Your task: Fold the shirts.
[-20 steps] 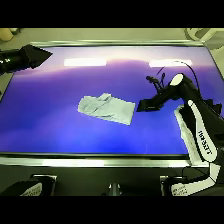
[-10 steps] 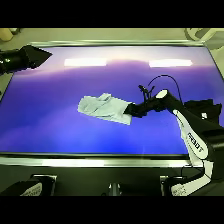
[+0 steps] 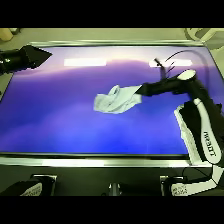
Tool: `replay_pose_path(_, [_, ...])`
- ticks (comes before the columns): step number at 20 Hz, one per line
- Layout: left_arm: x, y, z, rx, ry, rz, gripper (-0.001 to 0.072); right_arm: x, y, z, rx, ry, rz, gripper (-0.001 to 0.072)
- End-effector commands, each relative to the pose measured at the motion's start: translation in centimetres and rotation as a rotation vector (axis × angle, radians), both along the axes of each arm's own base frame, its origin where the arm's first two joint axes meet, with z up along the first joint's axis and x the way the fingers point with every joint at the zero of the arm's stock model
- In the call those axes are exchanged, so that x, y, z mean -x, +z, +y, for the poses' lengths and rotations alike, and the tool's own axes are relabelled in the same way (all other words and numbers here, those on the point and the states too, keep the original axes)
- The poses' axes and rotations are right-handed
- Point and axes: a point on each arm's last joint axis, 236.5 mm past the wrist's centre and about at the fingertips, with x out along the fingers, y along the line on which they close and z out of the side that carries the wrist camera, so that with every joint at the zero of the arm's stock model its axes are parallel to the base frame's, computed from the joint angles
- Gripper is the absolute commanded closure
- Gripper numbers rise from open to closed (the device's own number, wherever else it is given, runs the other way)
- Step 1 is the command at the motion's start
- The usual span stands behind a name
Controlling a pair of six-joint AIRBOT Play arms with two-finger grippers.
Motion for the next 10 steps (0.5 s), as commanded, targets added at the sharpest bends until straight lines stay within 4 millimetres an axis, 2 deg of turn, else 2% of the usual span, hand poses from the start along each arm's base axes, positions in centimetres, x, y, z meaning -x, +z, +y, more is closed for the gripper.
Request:
replay_pose_path(1, [0.0, 0.0, 0.0, -0.002, 0.000, -0.002, 0.0679, 0.2, 8.1, -8.4, 0.036, -0.076, -0.105, 0.0690])
replay_pose_path(3, [0.0, 0.0, 0.0, -0.002, 0.000, -0.002, 0.0680, 0.4, 11.2, -14.1, 0.066, -0.189, -0.151, 0.0690])
replay_pose_path(6, [0.0, 0.0, 0.0, -0.002, 0.000, -0.002, 0.0679, 2.2, 13.0, -21.9, 0.141, -0.331, -0.157, 0.0690])
replay_pose_path(8, [0.0, 0.0, 0.0, -0.002, 0.000, -0.002, 0.0679, 3.8, 13.7, -25.8, 0.156, -0.402, -0.151, 0.0690])
replay_pose_path(10, [0.0, 0.0, 0.0, -0.003, 0.000, -0.002, 0.0679, 5.6, 14.2, -28.8, 0.170, -0.456, -0.137, 0.0690])
